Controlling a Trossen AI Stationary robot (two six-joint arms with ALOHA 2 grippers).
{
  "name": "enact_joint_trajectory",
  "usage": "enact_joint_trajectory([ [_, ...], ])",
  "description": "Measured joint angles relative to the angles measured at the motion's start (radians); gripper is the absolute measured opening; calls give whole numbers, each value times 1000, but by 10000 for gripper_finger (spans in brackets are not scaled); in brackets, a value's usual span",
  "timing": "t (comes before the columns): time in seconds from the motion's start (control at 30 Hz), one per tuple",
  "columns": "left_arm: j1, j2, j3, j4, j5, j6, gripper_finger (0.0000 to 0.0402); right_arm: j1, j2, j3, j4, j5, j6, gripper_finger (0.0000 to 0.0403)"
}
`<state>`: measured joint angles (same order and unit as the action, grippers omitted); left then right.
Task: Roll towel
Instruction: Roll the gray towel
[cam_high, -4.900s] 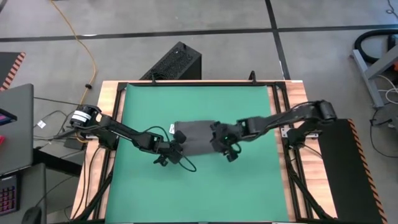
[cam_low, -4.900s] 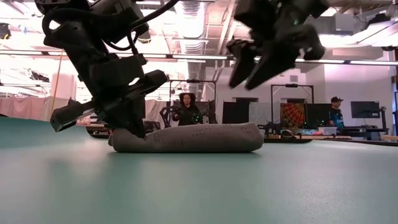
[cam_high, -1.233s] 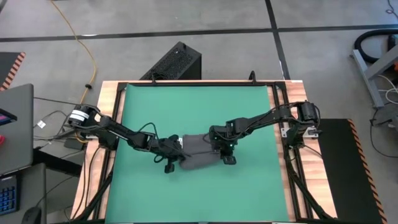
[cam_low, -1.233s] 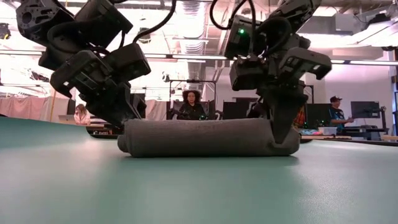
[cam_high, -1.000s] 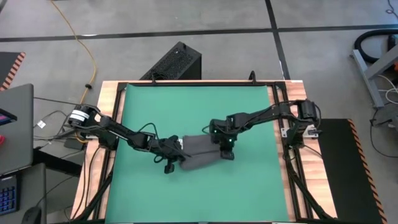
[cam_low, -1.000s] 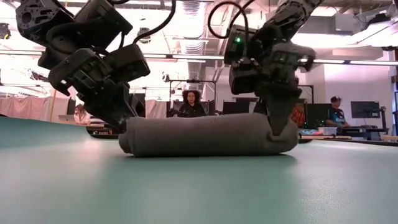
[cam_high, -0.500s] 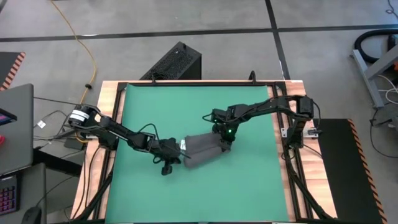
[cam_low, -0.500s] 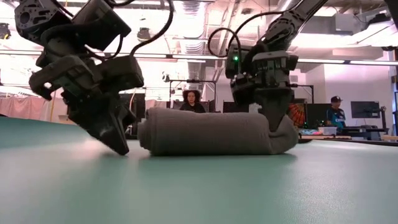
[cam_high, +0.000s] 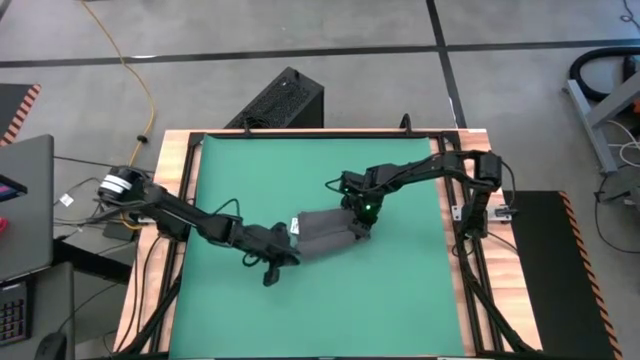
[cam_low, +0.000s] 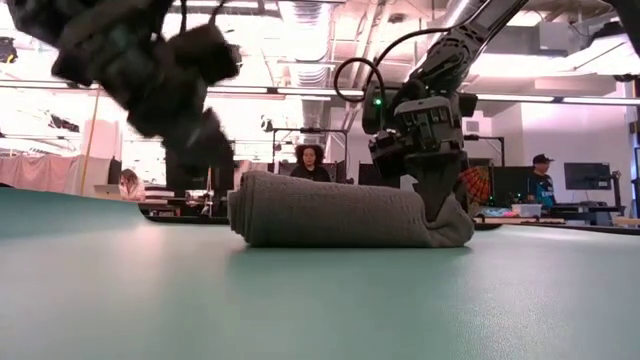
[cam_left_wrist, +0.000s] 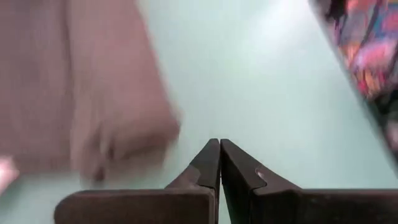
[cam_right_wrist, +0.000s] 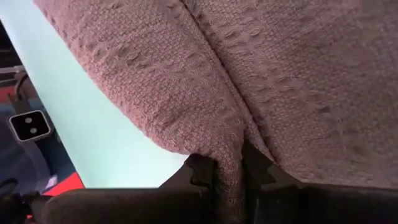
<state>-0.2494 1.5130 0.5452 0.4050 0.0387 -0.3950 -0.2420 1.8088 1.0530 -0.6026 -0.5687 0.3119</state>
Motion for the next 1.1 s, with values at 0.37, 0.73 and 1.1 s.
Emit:
enact_joint_trajectory([
  [0.37,-98,-56,80,-98,-206,318,0,6,25,2,5,1,-29,48],
  [0.73,-100,118,196,-134,-269,545,0,4,24,1,10,11,-32,48],
  [1.1,-13,187,246,-238,-432,488,0,4,25,0,40,17,-81,48],
])
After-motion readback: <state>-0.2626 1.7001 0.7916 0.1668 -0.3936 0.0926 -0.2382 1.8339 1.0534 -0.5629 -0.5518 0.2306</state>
